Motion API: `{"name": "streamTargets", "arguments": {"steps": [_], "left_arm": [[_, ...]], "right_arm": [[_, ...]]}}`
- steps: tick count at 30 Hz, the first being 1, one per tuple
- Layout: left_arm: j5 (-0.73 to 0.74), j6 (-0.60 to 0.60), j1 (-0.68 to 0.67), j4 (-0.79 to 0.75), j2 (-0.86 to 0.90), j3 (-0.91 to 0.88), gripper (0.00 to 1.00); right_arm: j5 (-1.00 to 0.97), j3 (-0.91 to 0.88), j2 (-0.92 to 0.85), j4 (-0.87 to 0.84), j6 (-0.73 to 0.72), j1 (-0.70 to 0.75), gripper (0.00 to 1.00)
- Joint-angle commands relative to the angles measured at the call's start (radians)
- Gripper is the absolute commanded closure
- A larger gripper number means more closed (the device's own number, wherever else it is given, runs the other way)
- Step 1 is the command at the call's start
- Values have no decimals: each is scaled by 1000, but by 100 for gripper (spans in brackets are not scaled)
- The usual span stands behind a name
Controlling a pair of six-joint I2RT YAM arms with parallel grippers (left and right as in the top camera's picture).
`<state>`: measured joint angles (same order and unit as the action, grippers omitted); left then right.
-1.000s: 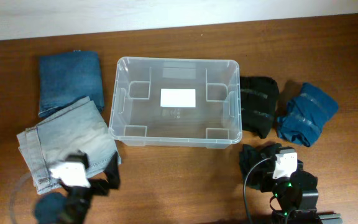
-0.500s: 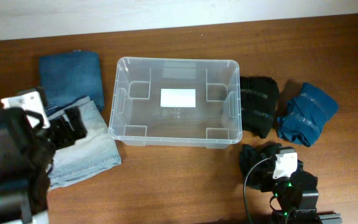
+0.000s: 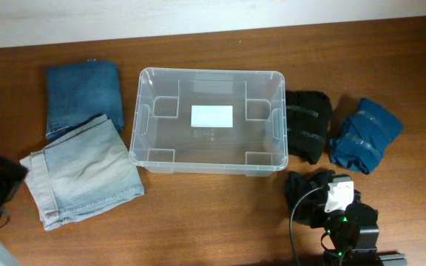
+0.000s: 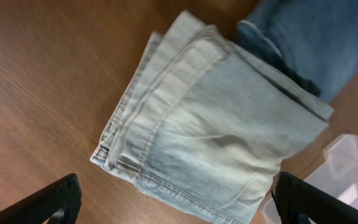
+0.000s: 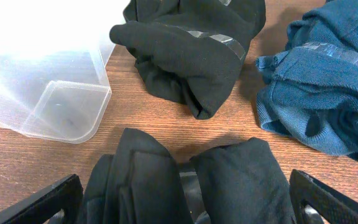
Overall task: Pack container
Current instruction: 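Grasp the light-blue jeans edge with the left gripper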
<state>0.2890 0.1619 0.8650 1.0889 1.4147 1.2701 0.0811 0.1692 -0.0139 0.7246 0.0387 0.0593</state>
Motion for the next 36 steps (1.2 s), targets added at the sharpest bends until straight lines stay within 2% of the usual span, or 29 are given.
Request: {"name": "streamTargets", "arguments": {"steps": [1, 4, 6, 13, 22, 27, 33, 36], "left_arm": [[216, -158, 100, 4, 129, 9, 1], [317, -274, 146, 4, 240, 9, 1], [316, -365, 168, 22, 333, 9, 1], [325, -470, 168, 41, 529, 9, 1], [217, -463, 154, 27, 588, 8, 7], [61, -356, 154, 13, 593, -5, 7], [109, -351, 131, -89, 610, -98, 4], [163, -389, 91, -147, 624, -146, 3]], "right_arm": [[9, -6, 8, -3, 6, 8, 1], [9, -6, 8, -3, 6, 8, 2], [9, -6, 8, -3, 6, 8, 2], [9, -6, 8, -3, 6, 8, 2], [9, -6, 8, -3, 6, 8, 2], [9, -6, 8, -3, 6, 8, 2], [9, -6, 8, -3, 6, 8, 2], [9, -6, 8, -3, 6, 8, 2]]}}
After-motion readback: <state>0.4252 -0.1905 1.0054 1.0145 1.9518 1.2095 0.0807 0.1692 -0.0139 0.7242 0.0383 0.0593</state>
